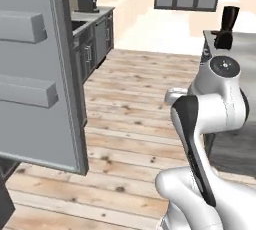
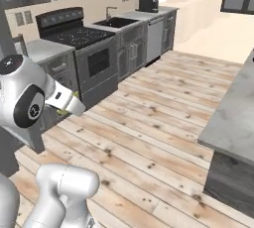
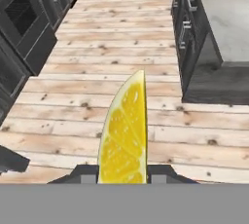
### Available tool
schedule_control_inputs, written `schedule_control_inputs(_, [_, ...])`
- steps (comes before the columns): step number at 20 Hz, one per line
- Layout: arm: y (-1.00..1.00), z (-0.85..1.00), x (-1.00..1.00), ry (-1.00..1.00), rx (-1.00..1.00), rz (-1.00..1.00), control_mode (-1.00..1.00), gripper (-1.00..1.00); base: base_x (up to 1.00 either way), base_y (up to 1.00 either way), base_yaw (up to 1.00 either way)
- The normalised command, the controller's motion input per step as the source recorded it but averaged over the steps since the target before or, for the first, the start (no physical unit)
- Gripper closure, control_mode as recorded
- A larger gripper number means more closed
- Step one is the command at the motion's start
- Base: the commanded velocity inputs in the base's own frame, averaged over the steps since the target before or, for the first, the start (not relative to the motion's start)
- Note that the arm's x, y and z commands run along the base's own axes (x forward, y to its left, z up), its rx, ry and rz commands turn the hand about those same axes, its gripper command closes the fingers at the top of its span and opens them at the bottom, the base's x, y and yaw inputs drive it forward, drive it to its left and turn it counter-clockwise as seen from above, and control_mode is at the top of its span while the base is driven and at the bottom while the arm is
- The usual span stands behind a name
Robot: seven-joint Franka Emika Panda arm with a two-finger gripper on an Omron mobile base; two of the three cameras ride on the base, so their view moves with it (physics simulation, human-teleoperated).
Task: Grab the onion and lemon wedge from the fridge, place them in the blender, close the lid, and turn on the blender to create a marinade.
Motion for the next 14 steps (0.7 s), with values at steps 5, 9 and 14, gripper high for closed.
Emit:
schedule_control_inputs(5, [0.0,0.0,0.0,0.0,0.0,0.0,1.0,1.0,1.0,0.19,-0.32])
schedule_control_inputs(9, [0.0,0.0,0.0,0.0,0.0,0.0,1.0,1.0,1.0,0.43,-0.25])
schedule_control_inputs(14, [0.0,0.0,0.0,0.0,0.0,0.0,1.0,1.0,1.0,0.21,-0.25])
